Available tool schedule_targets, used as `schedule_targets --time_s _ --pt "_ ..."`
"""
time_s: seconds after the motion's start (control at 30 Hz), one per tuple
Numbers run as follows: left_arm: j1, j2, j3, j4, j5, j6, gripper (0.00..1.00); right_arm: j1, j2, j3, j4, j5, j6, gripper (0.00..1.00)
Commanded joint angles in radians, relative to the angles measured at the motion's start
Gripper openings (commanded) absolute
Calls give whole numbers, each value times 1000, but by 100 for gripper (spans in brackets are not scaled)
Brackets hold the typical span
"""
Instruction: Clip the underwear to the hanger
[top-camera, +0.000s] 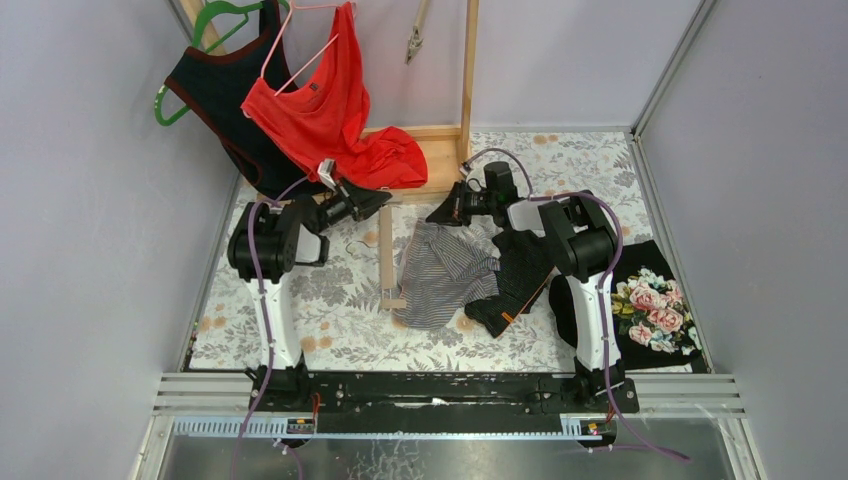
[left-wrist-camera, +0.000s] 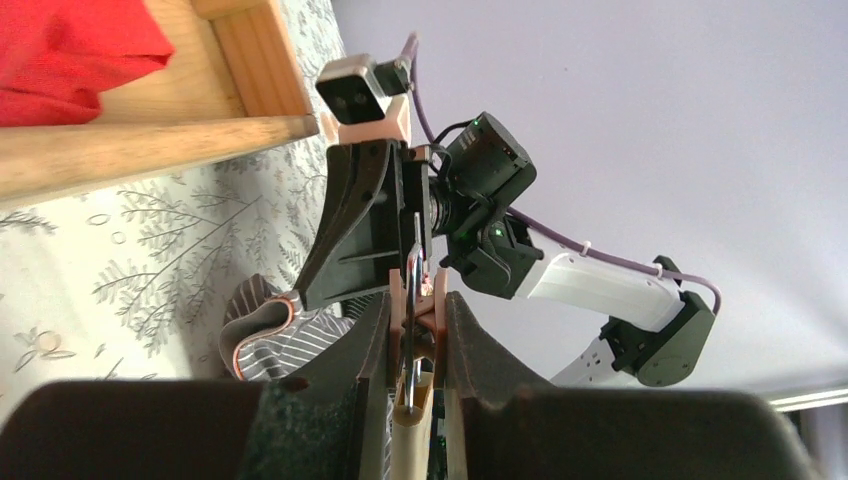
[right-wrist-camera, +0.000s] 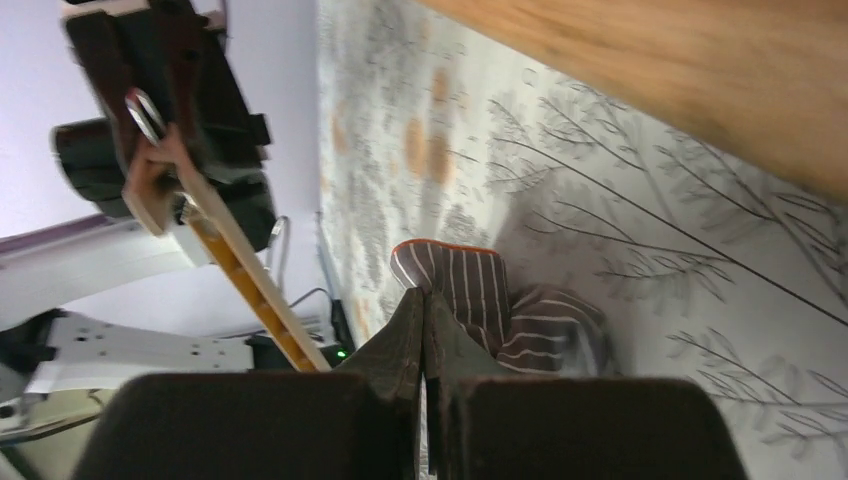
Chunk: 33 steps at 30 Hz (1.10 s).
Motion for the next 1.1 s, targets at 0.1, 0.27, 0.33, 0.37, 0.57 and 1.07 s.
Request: schedule_targets --time_s 0.1,0.27,0.33,0.37,0.57,1.07 --pt "18 -2 -49 84 -43 -7 0 -5 -16 101 -267 88 -289 1" --pt "17 -9 -73 83 -41 3 0 -4 13 150 -307 100 -347 16" --pt "17 -8 -81 83 -39 5 0 -4 16 155 -307 106 -361 24" --pt "15 -7 -83 83 -38 7 0 -3 16 158 -304 104 -368 27" --pt "15 5 -91 83 -35 5 0 -4 33 177 -269 73 -379 33" --pt "15 3 -93 83 -28 0 0 24 90 268 -261 -23 -378 44"
